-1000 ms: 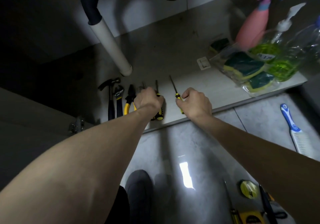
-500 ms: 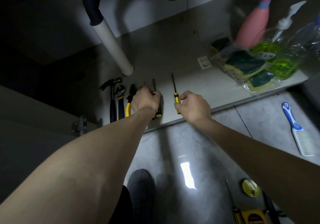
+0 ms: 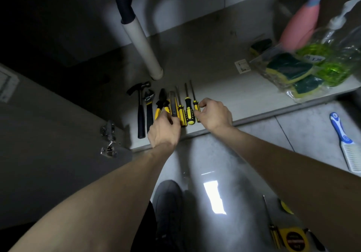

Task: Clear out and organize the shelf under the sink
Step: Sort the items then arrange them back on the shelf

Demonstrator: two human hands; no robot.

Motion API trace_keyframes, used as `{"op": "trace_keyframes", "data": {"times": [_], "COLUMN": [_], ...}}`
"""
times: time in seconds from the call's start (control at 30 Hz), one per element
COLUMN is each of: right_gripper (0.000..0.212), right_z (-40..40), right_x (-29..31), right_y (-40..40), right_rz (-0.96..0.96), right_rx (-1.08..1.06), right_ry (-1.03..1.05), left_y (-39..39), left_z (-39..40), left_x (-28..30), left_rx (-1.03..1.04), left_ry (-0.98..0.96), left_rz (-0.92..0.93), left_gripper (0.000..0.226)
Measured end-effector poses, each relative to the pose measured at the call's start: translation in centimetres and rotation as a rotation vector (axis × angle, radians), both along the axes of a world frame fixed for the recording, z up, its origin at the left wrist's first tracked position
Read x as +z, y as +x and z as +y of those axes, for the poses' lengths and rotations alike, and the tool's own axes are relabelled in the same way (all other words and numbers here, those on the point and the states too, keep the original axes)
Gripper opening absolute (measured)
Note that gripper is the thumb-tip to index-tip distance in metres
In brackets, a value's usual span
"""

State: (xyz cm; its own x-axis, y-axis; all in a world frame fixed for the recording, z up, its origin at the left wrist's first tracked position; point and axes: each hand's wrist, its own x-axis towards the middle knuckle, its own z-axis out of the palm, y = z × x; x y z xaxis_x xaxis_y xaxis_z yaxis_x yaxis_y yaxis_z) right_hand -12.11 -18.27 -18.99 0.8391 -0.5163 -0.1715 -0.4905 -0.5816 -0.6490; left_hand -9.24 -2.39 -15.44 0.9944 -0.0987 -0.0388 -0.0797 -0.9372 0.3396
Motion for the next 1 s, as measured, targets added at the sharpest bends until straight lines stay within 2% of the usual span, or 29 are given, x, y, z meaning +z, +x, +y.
{"op": "trace_keyframes", "data": {"times": [0.1, 0.23, 0.33, 0.4, 0.53, 0.67, 0.87, 0.93, 1.0], "right_gripper": [0.032, 0.015, 0.018, 0.019, 0.016, 0.013, 0.048, 0.064, 0.07], "right_z": [0.0, -0.6, -1.6, -2.3, -3.0, -2.8, -1.8, -1.6, -1.4], "right_x": [0.6, 0.7, -0.5, -1.7, -3.7, -4.8, -5.8, -6.4, -6.9], "right_y": [-1.6, -7.3, -13.5, -18.0, -26.6, -33.8, -40.7, -41.2, -40.8], "right_rz": [-0.069, -0.188, -0.103, 0.018, 0.266, 0.326, 0.361, 0.371, 0.369], "right_rx": [-0.029, -0.019, 0.032, 0.085, 0.145, 0.148, 0.21, 0.289, 0.358], "right_ry": [0.084, 0.163, 0.123, 0.09, 0.006, -0.024, -0.133, -0.177, -0.222], "left_y": [-1.6, -4.7, -7.8, -10.2, -16.0, -22.1, -26.5, -26.4, -26.2], "left_z": [1.1, 2.0, 2.3, 2.3, 1.8, 0.8, -0.8, -1.9, -3.1], "left_x": [0.2, 0.1, -0.9, -2.0, -4.7, -6.6, -7.7, -7.7, -7.6], "left_rx": [-0.052, -0.111, -0.213, -0.294, -0.441, -0.536, -0.739, -0.768, -0.746], "left_ry": [0.005, -0.04, -0.064, -0.033, 0.074, 0.128, 0.185, 0.195, 0.177], "left_rz": [0.004, -0.025, 0.017, 0.119, 0.446, 0.653, 0.682, 0.666, 0.643], "left_gripper": [0.021, 0.018, 0.013, 0.011, 0.019, 0.028, 0.037, 0.035, 0.028]}}
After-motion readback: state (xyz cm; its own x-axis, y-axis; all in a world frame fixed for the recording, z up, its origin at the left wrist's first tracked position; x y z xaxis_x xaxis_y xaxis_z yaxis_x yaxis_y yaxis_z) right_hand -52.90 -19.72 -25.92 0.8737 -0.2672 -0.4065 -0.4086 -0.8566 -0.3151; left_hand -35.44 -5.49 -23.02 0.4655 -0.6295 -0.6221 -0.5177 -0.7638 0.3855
